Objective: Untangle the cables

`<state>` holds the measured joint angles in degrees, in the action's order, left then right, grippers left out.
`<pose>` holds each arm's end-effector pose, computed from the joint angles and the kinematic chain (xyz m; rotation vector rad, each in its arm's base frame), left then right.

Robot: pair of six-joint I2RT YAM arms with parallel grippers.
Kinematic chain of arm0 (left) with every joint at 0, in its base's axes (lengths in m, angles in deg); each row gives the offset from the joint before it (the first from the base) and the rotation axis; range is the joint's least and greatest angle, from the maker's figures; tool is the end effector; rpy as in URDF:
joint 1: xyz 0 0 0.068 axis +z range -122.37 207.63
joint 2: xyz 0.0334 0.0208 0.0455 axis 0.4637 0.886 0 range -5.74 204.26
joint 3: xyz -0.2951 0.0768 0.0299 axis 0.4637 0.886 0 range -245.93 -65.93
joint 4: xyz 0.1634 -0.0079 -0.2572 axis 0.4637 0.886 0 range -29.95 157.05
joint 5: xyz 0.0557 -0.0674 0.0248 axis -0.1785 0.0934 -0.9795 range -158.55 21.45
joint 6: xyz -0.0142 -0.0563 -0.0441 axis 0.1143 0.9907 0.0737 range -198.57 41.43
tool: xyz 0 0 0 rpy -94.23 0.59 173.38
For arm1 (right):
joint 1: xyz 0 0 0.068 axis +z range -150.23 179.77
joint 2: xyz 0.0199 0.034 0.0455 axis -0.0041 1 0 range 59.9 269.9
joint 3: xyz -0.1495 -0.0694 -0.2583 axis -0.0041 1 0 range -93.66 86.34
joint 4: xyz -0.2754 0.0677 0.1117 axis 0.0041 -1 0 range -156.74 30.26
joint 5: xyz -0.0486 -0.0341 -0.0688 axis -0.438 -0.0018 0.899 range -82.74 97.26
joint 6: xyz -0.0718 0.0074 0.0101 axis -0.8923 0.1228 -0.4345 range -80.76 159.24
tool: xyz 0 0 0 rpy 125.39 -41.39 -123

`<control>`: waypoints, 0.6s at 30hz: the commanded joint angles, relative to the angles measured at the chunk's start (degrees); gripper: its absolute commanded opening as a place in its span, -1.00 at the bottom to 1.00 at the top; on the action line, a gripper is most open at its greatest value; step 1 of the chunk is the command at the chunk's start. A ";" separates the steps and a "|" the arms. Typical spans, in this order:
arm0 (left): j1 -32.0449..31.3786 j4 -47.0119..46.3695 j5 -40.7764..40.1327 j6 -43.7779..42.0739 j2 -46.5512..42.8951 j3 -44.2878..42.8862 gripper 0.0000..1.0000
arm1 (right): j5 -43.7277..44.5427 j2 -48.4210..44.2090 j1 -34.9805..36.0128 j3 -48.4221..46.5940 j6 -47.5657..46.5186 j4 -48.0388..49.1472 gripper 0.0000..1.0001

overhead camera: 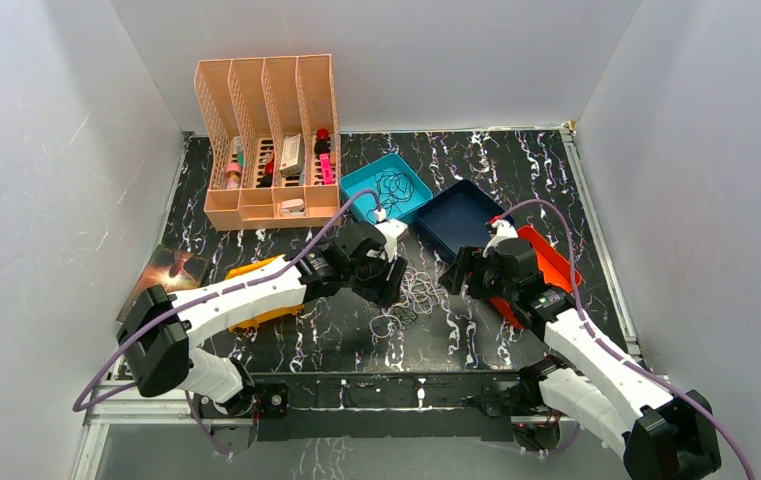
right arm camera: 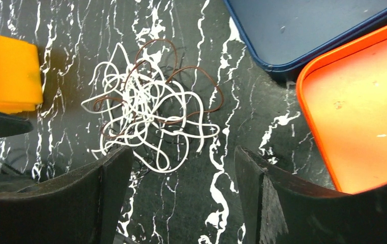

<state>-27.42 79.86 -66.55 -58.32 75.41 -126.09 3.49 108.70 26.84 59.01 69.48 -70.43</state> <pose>0.2096 -0.3037 0.2725 0.7327 2.2746 -0.7013 0.2027 0.1082 0.2161 0.0207 2.2028 0.6473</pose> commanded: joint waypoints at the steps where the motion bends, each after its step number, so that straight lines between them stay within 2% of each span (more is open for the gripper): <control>1: -1.68 -4.12 0.90 2.59 -1.79 1.91 0.08 | -4.40 -1.36 -0.09 -1.42 0.27 1.12 0.61; 6: -2.60 -6.00 -0.22 4.26 -0.14 3.21 0.00 | -3.62 -1.97 -0.13 -1.58 0.17 1.18 0.59; 13: -2.53 -3.39 -9.57 4.91 -0.82 3.16 0.00 | -3.44 -1.60 -0.13 -1.29 0.04 1.36 0.59; 18: -2.30 -4.01 -8.30 3.31 3.03 2.10 0.00 | -3.79 -1.34 -0.09 -1.03 0.18 1.73 0.58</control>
<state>-29.87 75.47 -73.65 -54.10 76.24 -122.99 0.58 107.62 26.84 59.01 69.48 -70.37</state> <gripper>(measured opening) 0.498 0.794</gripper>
